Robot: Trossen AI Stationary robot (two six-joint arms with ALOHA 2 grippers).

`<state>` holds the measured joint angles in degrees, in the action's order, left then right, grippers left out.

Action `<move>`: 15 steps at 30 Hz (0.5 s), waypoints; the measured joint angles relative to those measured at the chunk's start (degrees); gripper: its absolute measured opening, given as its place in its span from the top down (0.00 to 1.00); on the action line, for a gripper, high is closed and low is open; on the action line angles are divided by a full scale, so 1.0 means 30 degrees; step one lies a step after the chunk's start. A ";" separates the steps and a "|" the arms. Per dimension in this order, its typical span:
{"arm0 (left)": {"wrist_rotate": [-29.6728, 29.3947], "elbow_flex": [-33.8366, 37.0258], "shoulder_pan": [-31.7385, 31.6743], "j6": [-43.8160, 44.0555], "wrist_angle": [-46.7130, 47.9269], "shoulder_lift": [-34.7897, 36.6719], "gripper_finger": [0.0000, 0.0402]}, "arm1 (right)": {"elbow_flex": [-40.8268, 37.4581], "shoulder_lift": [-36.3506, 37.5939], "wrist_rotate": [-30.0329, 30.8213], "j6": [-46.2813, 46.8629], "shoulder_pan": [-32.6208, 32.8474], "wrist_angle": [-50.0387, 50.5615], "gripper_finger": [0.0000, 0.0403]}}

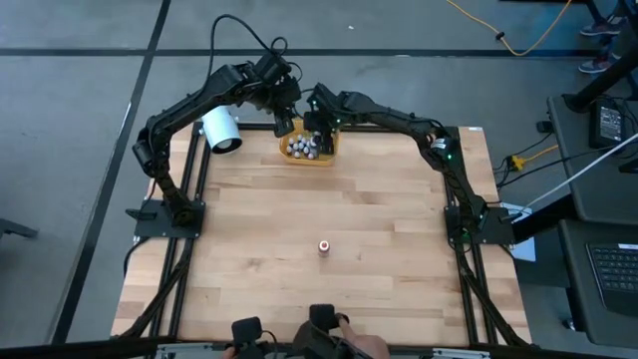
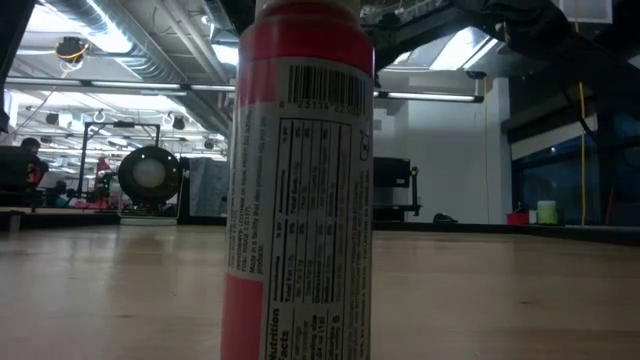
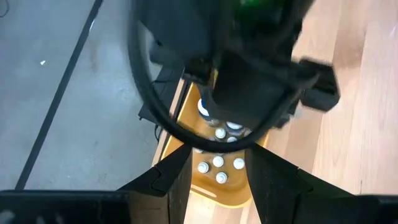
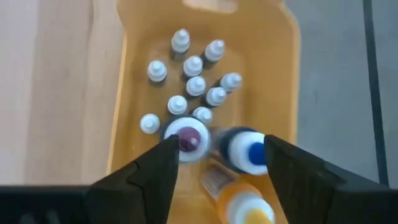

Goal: Pick & Place food coloring
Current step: Put the large orange food coloring bottle into the yellow bin

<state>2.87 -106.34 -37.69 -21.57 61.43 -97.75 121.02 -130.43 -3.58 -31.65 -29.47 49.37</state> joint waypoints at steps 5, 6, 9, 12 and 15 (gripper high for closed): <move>-0.0099 -0.0038 0.0009 -0.0077 0.0003 0.0268 0.64 | 0.1648 0.0051 0.0009 0.1315 -0.0249 0.2217 0.42; -0.0107 -0.0045 -0.0001 -0.0117 0.0003 0.0408 0.64 | 0.1880 0.0044 0.0009 0.1527 -0.0306 0.2756 0.42; -0.0114 -0.0052 -0.0007 -0.0364 0.0016 0.0894 0.64 | 0.2285 0.0182 -0.0099 0.1995 -0.0467 0.3814 0.42; -0.0107 -0.0052 -0.0007 -0.0383 0.0016 0.1485 0.64 | 0.2285 0.0694 -0.1166 0.1985 -0.0635 0.4595 0.43; -0.0009 -0.0060 -0.0007 -0.0209 0.0023 0.2127 0.64 | 0.2271 0.1611 -0.3497 0.1962 -0.0889 0.4746 0.46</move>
<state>2.84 -106.52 -37.71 -22.20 61.49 -91.37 127.83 -125.60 -14.07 -25.76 -32.14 63.60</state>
